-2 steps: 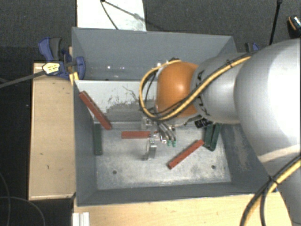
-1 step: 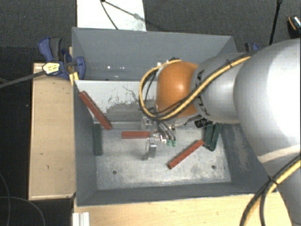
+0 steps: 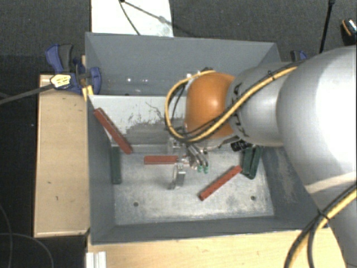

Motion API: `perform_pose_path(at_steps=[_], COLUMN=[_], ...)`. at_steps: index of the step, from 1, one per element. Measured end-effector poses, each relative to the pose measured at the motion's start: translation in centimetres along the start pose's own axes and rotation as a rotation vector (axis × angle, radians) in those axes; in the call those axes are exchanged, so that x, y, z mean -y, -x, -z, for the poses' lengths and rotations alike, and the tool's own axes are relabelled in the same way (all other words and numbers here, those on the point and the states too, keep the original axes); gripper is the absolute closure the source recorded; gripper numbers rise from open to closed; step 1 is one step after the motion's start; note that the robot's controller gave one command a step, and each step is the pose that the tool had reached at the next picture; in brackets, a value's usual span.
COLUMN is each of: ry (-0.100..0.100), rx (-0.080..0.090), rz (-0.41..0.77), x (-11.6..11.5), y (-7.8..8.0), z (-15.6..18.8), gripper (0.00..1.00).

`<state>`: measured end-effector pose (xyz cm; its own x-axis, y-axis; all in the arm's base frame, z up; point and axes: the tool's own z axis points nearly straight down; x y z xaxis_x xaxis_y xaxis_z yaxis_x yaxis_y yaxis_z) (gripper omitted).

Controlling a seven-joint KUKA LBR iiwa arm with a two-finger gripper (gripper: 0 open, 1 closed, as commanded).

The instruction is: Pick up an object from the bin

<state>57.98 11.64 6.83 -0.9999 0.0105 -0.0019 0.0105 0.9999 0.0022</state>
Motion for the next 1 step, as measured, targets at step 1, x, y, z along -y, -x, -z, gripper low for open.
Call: perform_pose_path(at_steps=[1], ry=[0.001], rx=[0.002], rz=[-0.005], x=[-0.03], y=[0.08], z=[0.06], gripper=[0.00])
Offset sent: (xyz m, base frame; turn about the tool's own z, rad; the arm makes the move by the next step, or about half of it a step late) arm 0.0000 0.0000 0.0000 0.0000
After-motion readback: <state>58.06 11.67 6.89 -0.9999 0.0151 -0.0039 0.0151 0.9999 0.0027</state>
